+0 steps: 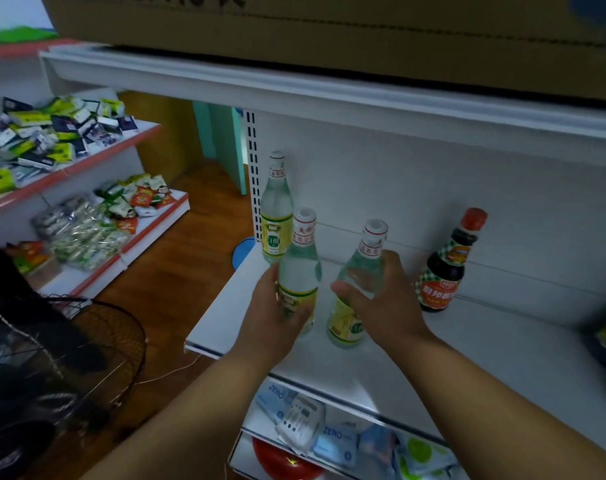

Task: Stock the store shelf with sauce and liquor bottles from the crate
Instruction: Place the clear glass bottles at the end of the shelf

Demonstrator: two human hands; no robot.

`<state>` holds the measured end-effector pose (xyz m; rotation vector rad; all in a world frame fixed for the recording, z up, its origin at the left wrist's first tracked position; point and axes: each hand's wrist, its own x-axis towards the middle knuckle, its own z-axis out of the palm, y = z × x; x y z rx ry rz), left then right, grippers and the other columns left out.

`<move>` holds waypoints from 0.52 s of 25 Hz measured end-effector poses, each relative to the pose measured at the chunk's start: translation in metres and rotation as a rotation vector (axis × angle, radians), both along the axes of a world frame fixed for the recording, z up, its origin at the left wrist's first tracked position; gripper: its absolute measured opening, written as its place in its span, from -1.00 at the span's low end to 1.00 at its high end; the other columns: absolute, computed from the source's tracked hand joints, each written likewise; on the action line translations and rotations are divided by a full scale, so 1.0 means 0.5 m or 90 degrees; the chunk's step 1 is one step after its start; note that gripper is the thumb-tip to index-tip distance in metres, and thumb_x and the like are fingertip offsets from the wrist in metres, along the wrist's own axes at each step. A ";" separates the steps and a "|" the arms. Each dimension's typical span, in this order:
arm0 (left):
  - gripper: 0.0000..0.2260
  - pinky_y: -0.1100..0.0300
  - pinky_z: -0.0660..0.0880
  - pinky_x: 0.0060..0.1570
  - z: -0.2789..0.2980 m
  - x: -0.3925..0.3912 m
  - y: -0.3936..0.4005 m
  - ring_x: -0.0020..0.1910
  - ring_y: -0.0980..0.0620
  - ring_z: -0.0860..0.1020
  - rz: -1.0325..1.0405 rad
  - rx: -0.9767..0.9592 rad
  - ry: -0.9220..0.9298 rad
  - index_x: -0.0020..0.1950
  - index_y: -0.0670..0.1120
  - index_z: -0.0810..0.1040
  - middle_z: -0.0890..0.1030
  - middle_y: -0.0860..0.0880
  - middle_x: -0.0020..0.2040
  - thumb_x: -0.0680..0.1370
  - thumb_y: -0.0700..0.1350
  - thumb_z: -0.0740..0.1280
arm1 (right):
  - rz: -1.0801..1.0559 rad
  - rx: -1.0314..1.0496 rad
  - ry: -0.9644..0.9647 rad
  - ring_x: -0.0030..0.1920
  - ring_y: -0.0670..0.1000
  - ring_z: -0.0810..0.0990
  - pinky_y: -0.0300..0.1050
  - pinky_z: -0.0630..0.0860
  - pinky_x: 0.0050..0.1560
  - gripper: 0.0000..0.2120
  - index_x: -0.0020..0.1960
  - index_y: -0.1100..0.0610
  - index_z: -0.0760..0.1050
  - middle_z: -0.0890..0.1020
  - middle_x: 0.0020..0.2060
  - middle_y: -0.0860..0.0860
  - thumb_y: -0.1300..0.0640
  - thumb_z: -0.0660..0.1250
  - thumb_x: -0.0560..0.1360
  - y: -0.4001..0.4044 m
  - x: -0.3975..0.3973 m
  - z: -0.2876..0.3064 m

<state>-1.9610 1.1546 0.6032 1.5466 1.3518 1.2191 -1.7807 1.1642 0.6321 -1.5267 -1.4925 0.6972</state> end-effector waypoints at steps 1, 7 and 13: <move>-0.54 0.30 0.54 0.08 -0.027 -0.001 0.002 0.13 0.23 0.56 0.044 -0.038 0.016 0.18 0.17 0.37 0.54 0.16 0.10 0.45 -0.18 0.49 | -0.012 0.007 -0.003 0.09 -0.04 0.58 -0.01 0.56 0.10 -0.44 0.12 -0.20 0.30 0.57 0.09 -0.07 -0.22 0.54 0.27 0.009 -0.008 0.001; -0.51 0.09 0.52 0.14 -0.062 0.015 0.077 0.10 0.04 0.54 0.115 -0.057 0.088 0.29 0.02 0.46 0.53 0.01 0.13 0.42 -0.06 0.52 | -0.027 -0.005 0.015 0.12 -0.04 0.55 0.02 0.55 0.14 -0.38 0.16 -0.16 0.26 0.50 0.13 -0.03 -0.12 0.57 0.27 0.006 -0.009 -0.059; -0.36 0.08 0.54 0.10 -0.075 0.056 0.120 0.07 0.03 0.57 0.200 -0.109 0.090 0.33 0.02 0.42 0.53 0.02 0.12 0.32 -0.04 0.60 | -0.118 -0.036 -0.015 0.09 0.02 0.60 0.03 0.57 0.08 -0.39 0.15 -0.06 0.33 0.57 0.10 0.00 -0.17 0.56 0.25 0.079 -0.004 -0.081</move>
